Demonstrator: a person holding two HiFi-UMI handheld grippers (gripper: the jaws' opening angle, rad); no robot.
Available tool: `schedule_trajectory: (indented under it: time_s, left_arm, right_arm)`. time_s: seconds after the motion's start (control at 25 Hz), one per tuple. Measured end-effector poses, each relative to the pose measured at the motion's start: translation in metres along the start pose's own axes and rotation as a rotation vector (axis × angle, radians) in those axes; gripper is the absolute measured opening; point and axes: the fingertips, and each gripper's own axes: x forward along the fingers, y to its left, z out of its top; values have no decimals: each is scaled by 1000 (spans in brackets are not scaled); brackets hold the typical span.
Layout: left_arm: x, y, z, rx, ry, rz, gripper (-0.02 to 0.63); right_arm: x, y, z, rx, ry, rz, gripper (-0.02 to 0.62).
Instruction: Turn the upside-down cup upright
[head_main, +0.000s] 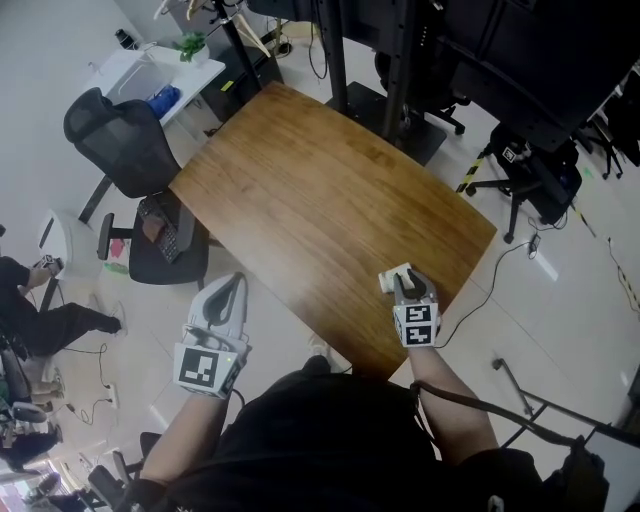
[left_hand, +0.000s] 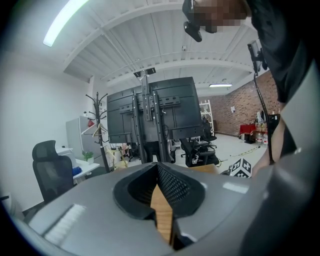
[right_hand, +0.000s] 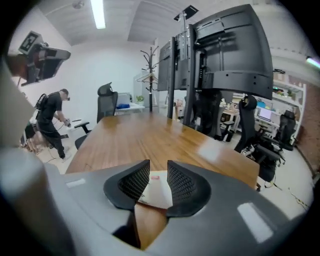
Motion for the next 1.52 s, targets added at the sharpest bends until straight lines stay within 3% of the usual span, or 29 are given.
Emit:
schedule_trajectory:
  time_s: [0.08, 0.16, 0.28, 0.56, 0.64, 0.8, 1.0, 1.28, 1.52]
  left_arm:
    - [1, -1, 0, 2, -1, -11, -2]
    - [2, -4, -1, -5, 1, -19, -2]
    - [3, -6, 1, -6, 1, -22, -2]
    - [1, 3, 4, 2, -12, -6, -2]
    - [1, 2, 6, -7, -15, -1, -2]
    - [-3, 5, 5, 11, -9, 1, -2]
    - [-12, 11, 7, -6, -10, 36, -2]
    - [-27, 22, -5, -21, 8, 75, -2]
    - [-29, 25, -8, -37, 0, 62, -2]
  right_arm:
    - [-1, -21, -10, 34, 27, -38, 127]
    - [1, -26, -17, 77, 59, -16, 170]
    - [6, -23, -17, 136, 78, 31, 179]
    - [17, -10, -9, 184, 103, 122, 103]
    - [17, -2, -1, 129, 91, 151, 92]
    - [16, 28, 28, -101, 24, 212, 45]
    - [26, 66, 37, -305, 61, 307, 17]
    - [38, 85, 32, -343, 138, 346, 17]
    - [34, 88, 34, -312, 110, 338, 59]
